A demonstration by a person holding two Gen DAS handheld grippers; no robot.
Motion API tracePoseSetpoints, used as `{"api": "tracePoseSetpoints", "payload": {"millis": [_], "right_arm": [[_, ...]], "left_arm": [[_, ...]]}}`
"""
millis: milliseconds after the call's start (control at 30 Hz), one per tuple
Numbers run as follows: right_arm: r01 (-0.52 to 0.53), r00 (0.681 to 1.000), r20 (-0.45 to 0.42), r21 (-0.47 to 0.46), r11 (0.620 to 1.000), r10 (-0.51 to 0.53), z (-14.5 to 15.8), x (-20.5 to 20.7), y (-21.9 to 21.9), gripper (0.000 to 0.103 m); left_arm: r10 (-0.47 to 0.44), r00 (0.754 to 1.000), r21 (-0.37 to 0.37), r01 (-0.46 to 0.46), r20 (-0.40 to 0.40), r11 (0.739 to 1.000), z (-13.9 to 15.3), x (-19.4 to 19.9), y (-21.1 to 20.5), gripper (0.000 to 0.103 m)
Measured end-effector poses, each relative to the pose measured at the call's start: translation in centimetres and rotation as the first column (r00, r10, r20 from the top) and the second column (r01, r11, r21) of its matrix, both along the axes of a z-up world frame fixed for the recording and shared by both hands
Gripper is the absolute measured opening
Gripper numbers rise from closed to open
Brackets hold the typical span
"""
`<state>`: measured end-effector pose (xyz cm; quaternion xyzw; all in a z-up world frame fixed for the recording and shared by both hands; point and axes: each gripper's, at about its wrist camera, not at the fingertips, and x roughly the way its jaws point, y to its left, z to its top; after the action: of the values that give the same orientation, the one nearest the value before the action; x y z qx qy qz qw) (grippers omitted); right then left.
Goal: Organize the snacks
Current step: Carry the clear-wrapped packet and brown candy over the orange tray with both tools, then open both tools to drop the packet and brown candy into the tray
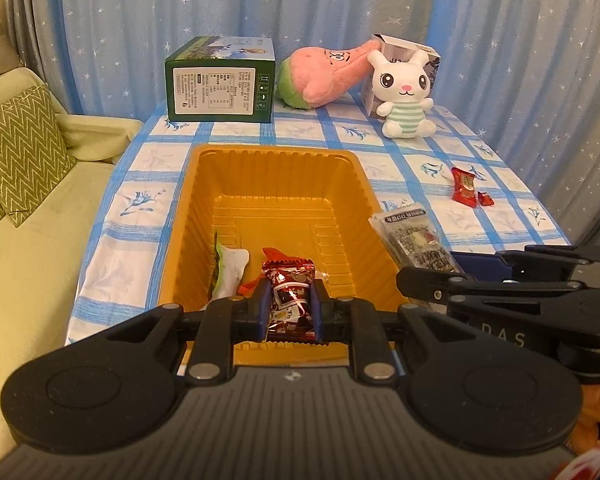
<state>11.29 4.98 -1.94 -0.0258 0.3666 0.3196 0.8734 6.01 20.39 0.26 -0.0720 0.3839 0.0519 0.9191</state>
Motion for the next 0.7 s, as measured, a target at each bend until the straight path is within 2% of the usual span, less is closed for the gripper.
{"api": "tracePoseSetpoints", "payload": {"millis": [700], "right_arm": [[0.005, 1.0, -0.027, -0.013, 1.0, -0.005, -1.5, 3.3, 1.8, 0.037]], "left_arm": [[-0.019, 0.999, 0.011, 0.019, -0.036, 1.0, -2.0, 4.2, 2.5, 0.018]]}}
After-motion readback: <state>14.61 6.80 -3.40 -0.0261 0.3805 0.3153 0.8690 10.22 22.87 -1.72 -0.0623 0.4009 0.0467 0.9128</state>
